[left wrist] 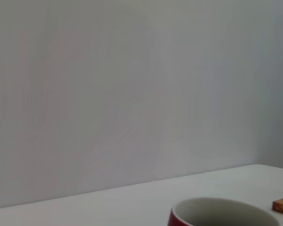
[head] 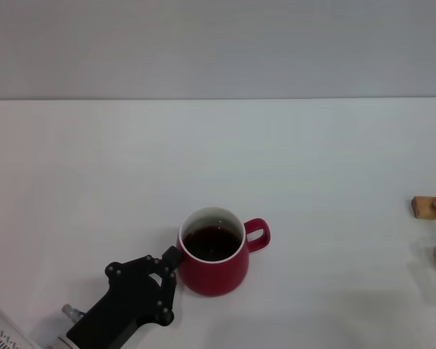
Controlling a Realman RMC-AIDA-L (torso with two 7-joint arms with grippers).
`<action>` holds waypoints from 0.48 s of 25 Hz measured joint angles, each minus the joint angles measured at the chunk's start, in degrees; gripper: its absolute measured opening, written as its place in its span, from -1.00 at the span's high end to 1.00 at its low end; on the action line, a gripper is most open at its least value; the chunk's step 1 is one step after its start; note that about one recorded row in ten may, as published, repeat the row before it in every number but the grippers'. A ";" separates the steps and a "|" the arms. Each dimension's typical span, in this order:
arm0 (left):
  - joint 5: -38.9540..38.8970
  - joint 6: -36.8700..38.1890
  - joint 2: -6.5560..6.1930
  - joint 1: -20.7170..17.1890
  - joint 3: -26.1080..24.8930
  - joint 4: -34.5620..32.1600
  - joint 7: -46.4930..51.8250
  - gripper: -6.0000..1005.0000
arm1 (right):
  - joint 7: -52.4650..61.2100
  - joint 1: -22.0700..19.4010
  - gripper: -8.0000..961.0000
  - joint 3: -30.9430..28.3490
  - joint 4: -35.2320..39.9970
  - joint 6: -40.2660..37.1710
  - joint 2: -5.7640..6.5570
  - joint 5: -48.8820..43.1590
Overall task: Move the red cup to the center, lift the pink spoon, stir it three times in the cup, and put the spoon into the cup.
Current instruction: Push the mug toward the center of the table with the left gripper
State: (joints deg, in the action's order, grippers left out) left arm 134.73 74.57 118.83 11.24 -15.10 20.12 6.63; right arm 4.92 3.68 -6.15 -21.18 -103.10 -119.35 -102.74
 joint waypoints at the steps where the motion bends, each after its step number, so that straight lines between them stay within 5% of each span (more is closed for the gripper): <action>1: 0.00 0.00 0.00 0.21 0.37 0.03 0.01 0.99 | 0.00 -0.02 -0.49 0.00 0.00 0.00 0.00 0.00; 12: 0.00 -0.21 0.00 1.02 1.89 0.36 0.04 0.99 | 0.00 -0.10 -0.49 0.00 0.00 0.03 0.00 0.00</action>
State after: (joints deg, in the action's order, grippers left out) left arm 134.73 74.36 118.83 12.26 -13.21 20.49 6.67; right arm 4.92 3.58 -6.16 -21.18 -103.07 -119.35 -102.73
